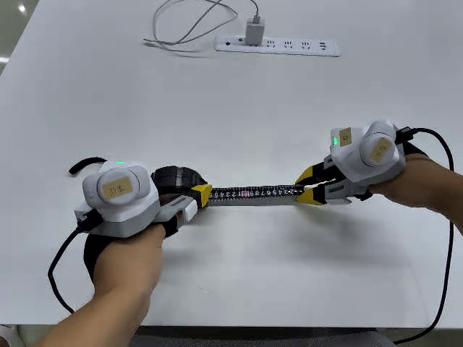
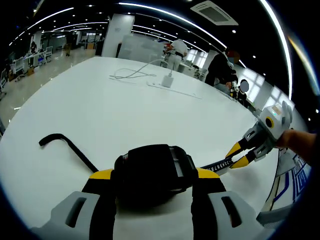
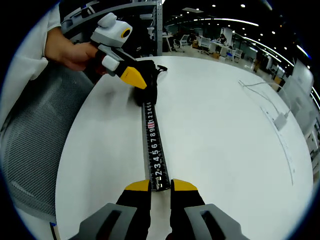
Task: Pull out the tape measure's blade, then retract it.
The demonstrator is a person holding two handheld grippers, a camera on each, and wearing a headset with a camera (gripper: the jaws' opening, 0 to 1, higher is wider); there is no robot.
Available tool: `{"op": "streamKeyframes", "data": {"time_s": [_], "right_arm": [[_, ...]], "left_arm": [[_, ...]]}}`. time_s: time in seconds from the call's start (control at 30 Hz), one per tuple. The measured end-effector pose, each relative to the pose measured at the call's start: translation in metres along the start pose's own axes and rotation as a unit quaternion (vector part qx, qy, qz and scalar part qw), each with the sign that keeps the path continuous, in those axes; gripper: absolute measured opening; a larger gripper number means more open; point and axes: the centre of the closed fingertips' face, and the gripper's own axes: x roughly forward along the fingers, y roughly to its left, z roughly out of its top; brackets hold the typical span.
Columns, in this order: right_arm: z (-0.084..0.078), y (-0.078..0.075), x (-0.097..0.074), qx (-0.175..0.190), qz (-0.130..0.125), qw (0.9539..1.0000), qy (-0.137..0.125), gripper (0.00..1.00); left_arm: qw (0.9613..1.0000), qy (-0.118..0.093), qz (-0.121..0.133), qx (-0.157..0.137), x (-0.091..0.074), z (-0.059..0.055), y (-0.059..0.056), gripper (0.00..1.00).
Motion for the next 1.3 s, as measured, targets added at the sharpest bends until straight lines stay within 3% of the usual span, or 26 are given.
{"op": "streamKeyframes", "data": {"time_s": [0.7, 1.3], "right_arm": [[0.03, 0.008, 0.02, 0.013, 0.008, 0.9995, -0.026, 0.1], [0.045, 0.013, 0.037, 0.033, 0.015, 0.9983, -0.046, 0.1]], "left_arm": [[1.0, 0.0, -0.005, -0.002, -0.001, 0.0, 0.0, 0.56], [1.0, 0.002, -0.01, 0.0, -0.001, 0.0, 0.0, 0.57]]}}
